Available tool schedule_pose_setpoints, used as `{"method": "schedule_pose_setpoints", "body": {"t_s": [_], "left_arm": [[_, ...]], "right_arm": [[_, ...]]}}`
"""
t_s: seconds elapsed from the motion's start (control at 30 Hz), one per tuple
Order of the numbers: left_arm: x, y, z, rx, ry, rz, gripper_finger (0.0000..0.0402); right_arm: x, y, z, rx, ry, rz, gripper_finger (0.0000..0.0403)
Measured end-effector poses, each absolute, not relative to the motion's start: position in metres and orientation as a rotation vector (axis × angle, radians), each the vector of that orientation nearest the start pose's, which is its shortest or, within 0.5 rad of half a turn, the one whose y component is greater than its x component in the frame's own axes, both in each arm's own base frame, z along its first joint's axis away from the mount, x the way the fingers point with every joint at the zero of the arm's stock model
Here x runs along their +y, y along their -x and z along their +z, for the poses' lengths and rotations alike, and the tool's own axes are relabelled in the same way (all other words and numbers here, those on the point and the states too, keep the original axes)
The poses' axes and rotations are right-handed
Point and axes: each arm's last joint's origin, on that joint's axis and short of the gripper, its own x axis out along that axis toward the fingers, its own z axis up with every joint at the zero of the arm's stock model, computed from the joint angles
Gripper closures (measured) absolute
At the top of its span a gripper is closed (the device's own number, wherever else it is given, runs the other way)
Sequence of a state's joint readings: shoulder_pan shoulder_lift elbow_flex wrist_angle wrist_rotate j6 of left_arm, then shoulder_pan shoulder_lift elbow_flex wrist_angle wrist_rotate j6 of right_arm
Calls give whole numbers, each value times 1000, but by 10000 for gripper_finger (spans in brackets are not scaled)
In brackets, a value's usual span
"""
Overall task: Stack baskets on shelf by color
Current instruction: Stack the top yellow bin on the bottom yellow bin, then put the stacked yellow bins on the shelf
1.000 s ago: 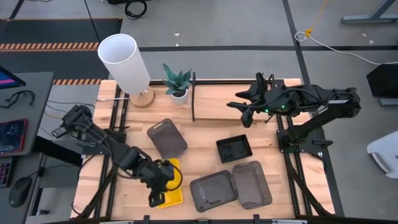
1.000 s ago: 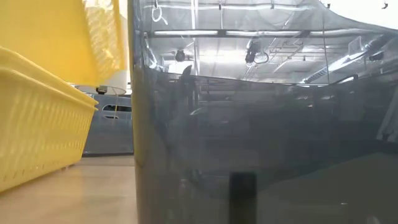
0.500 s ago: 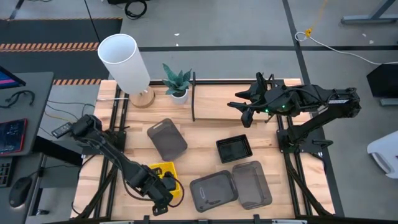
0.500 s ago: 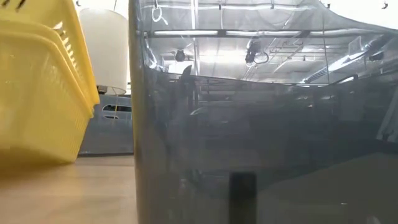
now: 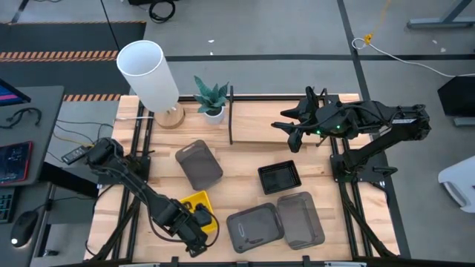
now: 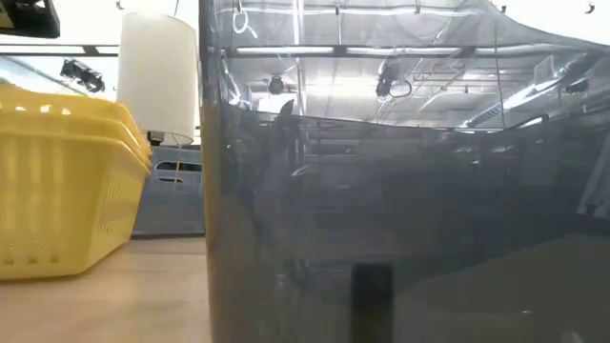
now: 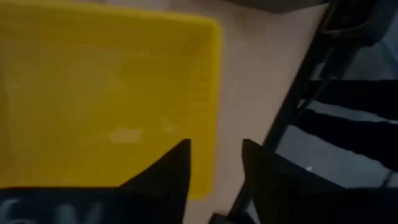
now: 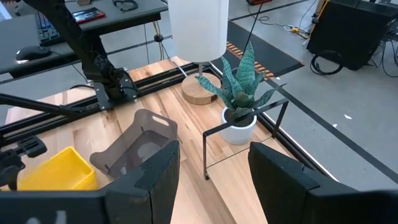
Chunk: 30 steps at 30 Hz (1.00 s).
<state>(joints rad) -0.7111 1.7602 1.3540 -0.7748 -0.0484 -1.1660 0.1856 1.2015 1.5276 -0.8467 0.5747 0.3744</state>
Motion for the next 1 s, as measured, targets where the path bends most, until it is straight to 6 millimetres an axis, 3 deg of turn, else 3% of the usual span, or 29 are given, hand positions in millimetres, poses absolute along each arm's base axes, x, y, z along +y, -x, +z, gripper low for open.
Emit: {"method": "schedule_pose_setpoints", "body": {"t_s": [0.13,0.37,0.57,0.8,1.0], "left_arm": [[-233,-273,234,1227,585,100,206],[-234,-274,233,1124,556,178,167],[-245,-280,215,1117,498,161,151],[-254,-285,180,1175,428,195,170],[-253,-289,172,1214,438,199,243]], "right_arm": [[25,-217,439,408,-165,-463,206],[25,-217,439,408,-165,-463,206],[25,-216,439,418,-154,-459,206],[25,-216,437,441,-140,-436,206],[25,-216,437,448,-114,-430,206]]}}
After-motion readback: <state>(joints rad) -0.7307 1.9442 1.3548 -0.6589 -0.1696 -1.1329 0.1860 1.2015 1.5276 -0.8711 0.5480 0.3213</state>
